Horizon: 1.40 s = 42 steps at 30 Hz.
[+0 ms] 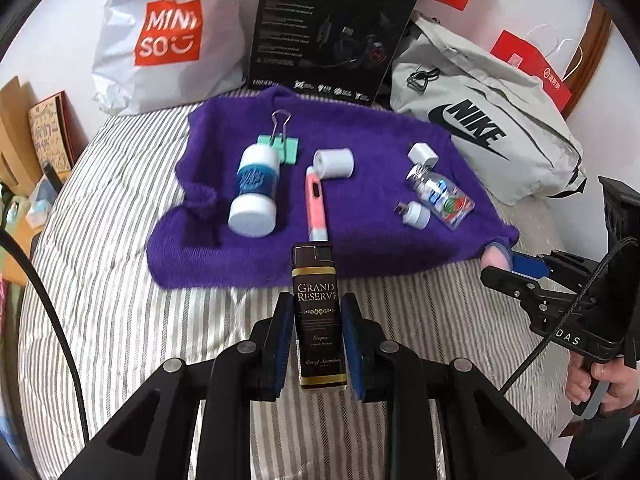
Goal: Organize rigid objects
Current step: 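Carry the bottle with the left gripper while the right carries the container onto the towel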
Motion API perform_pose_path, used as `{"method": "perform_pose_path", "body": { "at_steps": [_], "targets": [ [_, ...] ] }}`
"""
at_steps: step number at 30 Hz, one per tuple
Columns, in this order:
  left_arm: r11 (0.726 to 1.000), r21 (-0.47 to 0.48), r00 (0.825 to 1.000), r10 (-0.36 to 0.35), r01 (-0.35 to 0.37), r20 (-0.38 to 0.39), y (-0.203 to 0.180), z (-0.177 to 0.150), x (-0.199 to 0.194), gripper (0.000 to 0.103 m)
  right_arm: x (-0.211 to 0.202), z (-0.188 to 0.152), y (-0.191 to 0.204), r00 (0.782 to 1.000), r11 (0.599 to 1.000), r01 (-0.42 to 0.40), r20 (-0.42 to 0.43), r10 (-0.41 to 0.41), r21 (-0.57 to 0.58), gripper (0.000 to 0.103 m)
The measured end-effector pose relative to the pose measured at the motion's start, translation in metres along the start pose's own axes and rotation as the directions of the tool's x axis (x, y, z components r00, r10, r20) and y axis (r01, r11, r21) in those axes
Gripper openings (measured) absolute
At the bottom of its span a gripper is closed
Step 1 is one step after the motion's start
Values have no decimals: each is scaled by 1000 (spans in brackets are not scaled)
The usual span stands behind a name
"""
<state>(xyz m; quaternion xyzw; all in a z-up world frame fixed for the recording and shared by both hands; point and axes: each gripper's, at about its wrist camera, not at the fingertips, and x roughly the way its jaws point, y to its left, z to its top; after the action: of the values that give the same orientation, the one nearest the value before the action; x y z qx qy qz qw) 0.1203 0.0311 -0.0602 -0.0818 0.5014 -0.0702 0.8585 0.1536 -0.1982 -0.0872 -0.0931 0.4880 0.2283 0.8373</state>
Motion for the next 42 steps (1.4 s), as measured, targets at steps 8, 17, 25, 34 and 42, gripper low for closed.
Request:
{"method": "perform_pose_path", "body": {
  "at_steps": [8, 17, 25, 34, 42],
  "targets": [
    [1000, 25, 1000, -18, 18, 5, -9, 31, 9, 23, -4, 26, -6, 999, 1000, -19, 38, 19, 3, 37],
    [996, 70, 998, -58, 60, -28, -25, 68, 46, 23, 1, 60, -18, 998, 1000, -3, 61, 3, -2, 37],
    [991, 116, 993, -58, 70, -105, -41, 75, 90, 23, 7, 64, -36, 999, 1000, 20, 47, -20, 16, 37],
    [990, 139, 991, -18, 37, -135, -41, 72, 110, 23, 10, 63, -44, 999, 1000, 19, 40, -20, 20, 37],
    [989, 135, 989, -31, 52, -147, -38, 71, 108, 24, 19, 64, -36, 1000, 1000, 3, 25, -3, 1, 37]
  ]
}}
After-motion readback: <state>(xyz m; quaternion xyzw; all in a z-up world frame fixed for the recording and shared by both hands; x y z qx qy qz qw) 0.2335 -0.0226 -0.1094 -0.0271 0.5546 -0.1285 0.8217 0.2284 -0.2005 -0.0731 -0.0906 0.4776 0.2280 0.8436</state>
